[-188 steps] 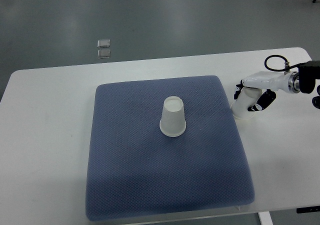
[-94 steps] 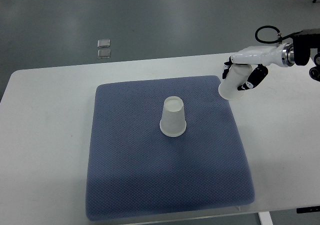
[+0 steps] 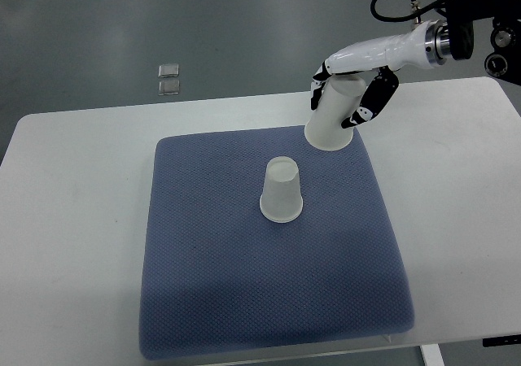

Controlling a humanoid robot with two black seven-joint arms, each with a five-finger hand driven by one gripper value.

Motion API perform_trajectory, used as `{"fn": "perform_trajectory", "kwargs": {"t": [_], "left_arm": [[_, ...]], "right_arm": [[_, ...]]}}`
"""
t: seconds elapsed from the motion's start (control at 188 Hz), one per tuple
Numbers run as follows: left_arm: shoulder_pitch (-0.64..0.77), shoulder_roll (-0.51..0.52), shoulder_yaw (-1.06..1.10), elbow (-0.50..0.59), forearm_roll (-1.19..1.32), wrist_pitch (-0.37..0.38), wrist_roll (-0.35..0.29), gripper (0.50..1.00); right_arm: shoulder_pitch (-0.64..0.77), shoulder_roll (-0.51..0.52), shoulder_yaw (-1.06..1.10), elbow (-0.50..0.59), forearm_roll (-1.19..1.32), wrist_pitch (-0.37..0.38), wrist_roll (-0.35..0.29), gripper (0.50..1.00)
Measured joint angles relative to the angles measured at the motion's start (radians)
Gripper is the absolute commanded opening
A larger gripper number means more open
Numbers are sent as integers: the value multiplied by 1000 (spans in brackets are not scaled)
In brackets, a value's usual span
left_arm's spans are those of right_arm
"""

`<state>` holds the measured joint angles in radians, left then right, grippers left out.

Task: Stack paper cups
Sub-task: 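Lift the cup and carry it over the cup on the mat, then lower the cup onto the upside-down cup and open the right hand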

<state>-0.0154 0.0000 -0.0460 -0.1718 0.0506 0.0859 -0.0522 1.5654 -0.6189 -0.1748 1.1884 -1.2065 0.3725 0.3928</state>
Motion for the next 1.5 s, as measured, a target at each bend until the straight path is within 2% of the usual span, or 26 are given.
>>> {"fn": "perform_trajectory", "kwargs": {"t": [0.462,1.115,1.285,1.412,1.465,1.476,1.502], "left_arm": [[0,0,0,0,0,0,0,1000],[0,0,0,0,0,0,0,1000],[0,0,0,0,0,0,0,1000],[0,0,0,0,0,0,0,1000],[0,0,0,0,0,0,0,1000],[0,0,0,0,0,0,0,1000],[0,0,0,0,0,0,0,1000]], "right_arm": [[-18,155,0,-64,19,4,-14,680],[-83,164,-3,-75,9,-7,-15,680],[-124,198,-3,-97,-2,-33,-15,682],[-145,214,-3,-113,-2,-53,-15,713],[-149,222,-3,-117,2,-57,-15,772],[-149,223,-3,-118,3,-58,-15,805],[-151,228,-2,-120,5,-59,-15,846]]}}
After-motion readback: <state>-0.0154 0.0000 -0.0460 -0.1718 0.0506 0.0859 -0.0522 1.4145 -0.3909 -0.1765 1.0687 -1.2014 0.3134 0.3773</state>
